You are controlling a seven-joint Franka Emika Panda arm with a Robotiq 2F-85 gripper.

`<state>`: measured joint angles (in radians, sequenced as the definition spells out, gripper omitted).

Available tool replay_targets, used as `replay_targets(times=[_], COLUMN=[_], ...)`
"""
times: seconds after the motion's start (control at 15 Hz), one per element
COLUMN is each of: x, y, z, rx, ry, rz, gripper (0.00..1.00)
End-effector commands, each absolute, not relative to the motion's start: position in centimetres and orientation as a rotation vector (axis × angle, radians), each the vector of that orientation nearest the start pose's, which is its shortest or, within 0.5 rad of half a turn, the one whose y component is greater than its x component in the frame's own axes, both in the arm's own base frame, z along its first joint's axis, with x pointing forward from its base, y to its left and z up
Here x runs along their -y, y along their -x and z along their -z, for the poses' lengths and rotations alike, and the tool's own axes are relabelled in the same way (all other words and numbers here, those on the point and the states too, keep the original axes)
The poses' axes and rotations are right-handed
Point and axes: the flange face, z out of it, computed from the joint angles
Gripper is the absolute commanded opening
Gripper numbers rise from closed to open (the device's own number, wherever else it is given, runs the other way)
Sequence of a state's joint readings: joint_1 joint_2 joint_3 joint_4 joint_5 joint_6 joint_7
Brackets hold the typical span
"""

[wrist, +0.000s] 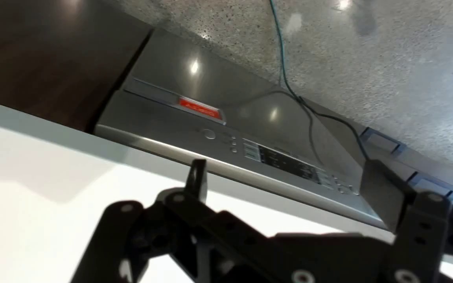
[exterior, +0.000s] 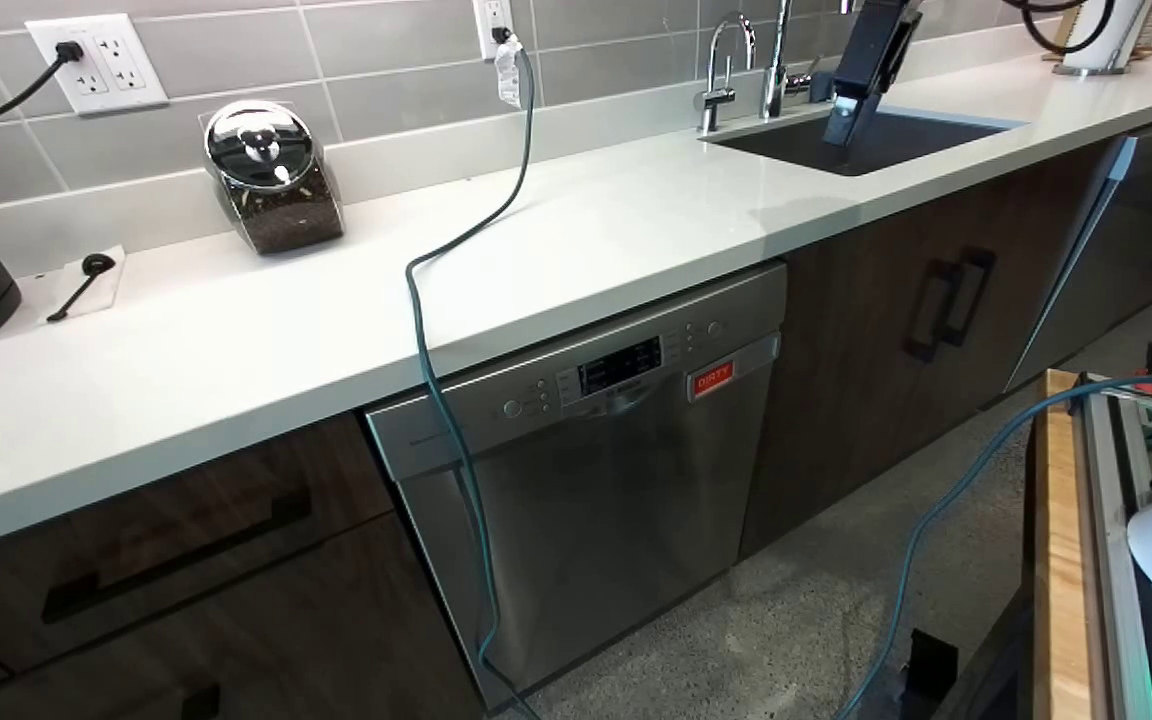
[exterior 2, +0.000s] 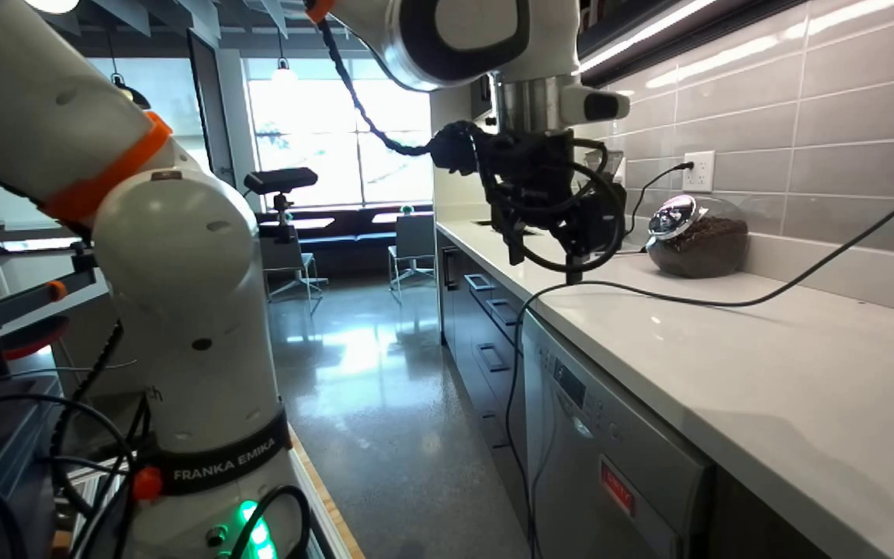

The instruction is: Press the button on the oven

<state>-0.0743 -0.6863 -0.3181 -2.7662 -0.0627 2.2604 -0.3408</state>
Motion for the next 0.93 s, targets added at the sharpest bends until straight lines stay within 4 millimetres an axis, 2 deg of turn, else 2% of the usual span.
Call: replay_targets(times=[0.0,0.2,0.33,0.4,0.47,0.87], x=[8.9,6.1,5.2,4.9,5.1,4.9], y=[-34.9,-36.4,-37.0,-37.3,-36.2,-36.9], z=[-39.5,-38.4,-37.7,-37.7,-38.2,-37.9], rx=[0.250,0.390,0.449,0.479,0.427,0.467], ry=[2.931,2.854,2.816,2.806,2.841,2.831], rz=[0.293,0.261,0.232,0.217,0.230,0.217], gripper=[1.00,1.00,1.00,1.00,1.00,1.00])
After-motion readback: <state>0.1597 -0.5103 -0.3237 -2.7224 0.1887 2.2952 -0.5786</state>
